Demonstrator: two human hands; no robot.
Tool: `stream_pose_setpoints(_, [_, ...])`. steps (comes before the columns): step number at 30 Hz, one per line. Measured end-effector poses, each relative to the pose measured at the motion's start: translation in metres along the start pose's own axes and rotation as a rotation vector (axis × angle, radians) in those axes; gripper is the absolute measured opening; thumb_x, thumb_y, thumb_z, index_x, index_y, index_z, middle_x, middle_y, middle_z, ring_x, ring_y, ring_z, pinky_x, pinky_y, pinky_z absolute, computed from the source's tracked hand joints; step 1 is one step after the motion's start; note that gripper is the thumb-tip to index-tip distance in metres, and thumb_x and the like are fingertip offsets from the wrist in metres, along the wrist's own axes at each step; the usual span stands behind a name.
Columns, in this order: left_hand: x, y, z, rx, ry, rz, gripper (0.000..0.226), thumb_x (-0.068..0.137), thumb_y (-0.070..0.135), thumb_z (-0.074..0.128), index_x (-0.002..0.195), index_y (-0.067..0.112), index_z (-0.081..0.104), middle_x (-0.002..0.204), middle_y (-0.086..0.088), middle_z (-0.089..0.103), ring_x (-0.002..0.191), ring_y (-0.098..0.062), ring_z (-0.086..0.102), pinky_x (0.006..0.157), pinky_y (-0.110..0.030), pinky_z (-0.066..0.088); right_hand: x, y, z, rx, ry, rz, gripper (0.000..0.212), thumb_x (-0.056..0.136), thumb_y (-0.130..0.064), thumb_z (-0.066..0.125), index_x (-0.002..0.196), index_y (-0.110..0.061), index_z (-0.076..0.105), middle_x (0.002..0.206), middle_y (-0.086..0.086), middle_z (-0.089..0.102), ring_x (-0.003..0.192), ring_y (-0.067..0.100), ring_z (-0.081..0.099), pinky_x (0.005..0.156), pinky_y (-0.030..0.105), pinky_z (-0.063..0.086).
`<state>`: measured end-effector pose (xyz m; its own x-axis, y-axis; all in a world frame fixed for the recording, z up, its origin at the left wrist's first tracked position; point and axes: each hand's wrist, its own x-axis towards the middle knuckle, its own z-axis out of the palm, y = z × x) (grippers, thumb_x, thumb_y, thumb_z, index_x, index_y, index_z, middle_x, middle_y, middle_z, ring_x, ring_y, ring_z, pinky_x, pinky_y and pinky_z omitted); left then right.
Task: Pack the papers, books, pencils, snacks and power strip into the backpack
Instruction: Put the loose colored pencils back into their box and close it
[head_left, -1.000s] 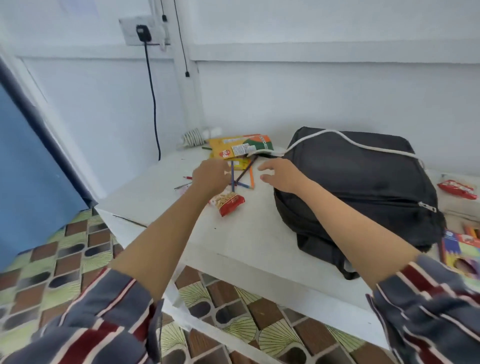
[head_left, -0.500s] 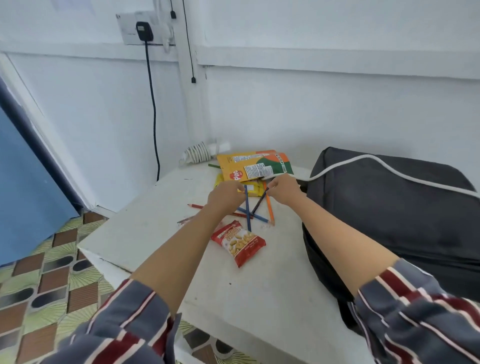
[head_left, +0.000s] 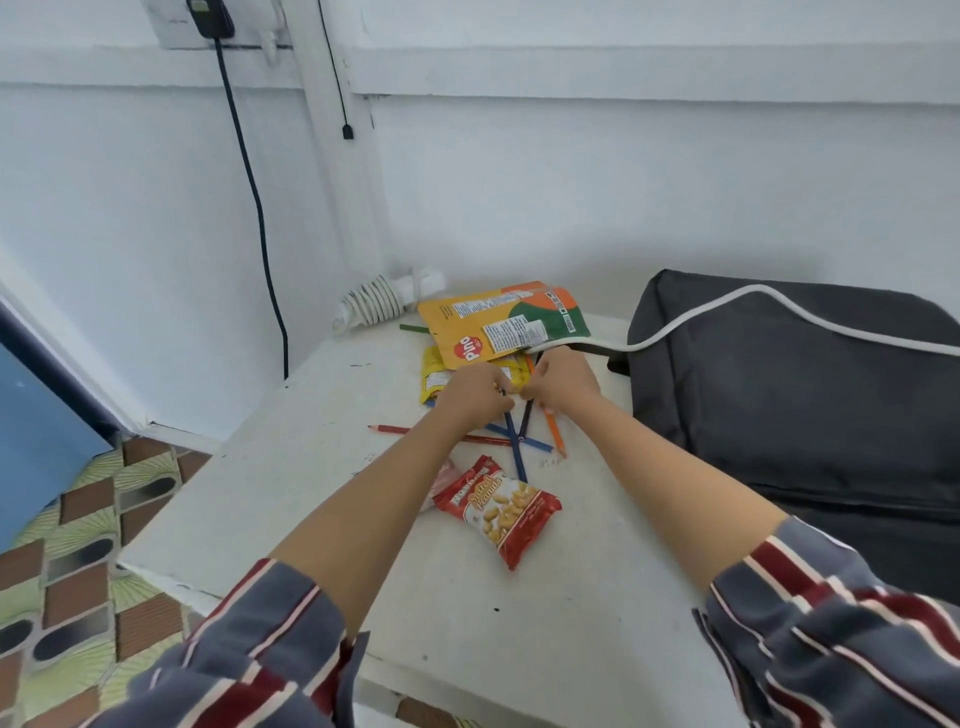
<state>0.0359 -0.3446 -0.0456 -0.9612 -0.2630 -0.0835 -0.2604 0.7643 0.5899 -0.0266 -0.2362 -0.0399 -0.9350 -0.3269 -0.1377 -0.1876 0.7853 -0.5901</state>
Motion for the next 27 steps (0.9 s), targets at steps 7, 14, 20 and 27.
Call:
stream_pose_setpoints(7, [0.002, 0.002, -0.005, -0.109, -0.016, 0.005, 0.019, 0.084, 0.012, 0.064, 0.103, 0.009, 0.067, 0.117, -0.012, 0.061, 0.087, -0.024, 0.061, 0.075, -0.032, 0.049, -0.003, 0.001, -0.009, -0.008, -0.003, 0.001, 0.020, 0.076, -0.015, 0.067, 0.065, -0.015, 0.050, 0.070, 0.004, 0.056, 0.065, 0.017, 0.054, 0.063, 0.029, 0.046])
stream_pose_setpoints(14, [-0.011, 0.017, -0.015, -0.211, 0.083, 0.108, 0.026, 0.089, 0.006, 0.054, 0.113, 0.010, 0.062, 0.100, -0.009, 0.062, 0.072, -0.015, 0.056, 0.053, -0.011, 0.039, -0.027, 0.005, -0.033, 0.113, -0.048, 0.003, 0.006, 0.078, -0.002, 0.063, 0.080, -0.008, 0.063, 0.079, 0.012, 0.065, 0.061, 0.019, 0.059, 0.072, 0.035, 0.056])
stream_pose_setpoints(20, [-0.029, 0.044, -0.021, -0.304, 0.242, 0.288, 0.033, 0.094, 0.003, 0.042, 0.120, 0.012, 0.061, 0.113, -0.003, 0.060, 0.092, -0.017, 0.055, 0.082, -0.031, 0.047, -0.062, 0.011, -0.058, 0.283, -0.023, -0.013, 0.018, 0.083, 0.002, 0.061, 0.099, -0.005, 0.064, 0.073, 0.008, 0.061, 0.052, 0.015, 0.060, 0.050, 0.020, 0.055])
stream_pose_setpoints(27, [-0.040, 0.094, -0.021, -0.365, 0.295, 0.402, 0.039, 0.097, 0.002, 0.036, 0.132, 0.010, 0.051, 0.130, -0.012, 0.052, 0.121, -0.020, 0.048, 0.091, -0.013, 0.033, -0.105, 0.031, -0.097, 0.389, 0.040, -0.084, 0.026, 0.088, 0.001, 0.058, 0.113, -0.006, 0.060, 0.079, 0.005, 0.059, 0.060, 0.018, 0.065, 0.056, 0.020, 0.057])
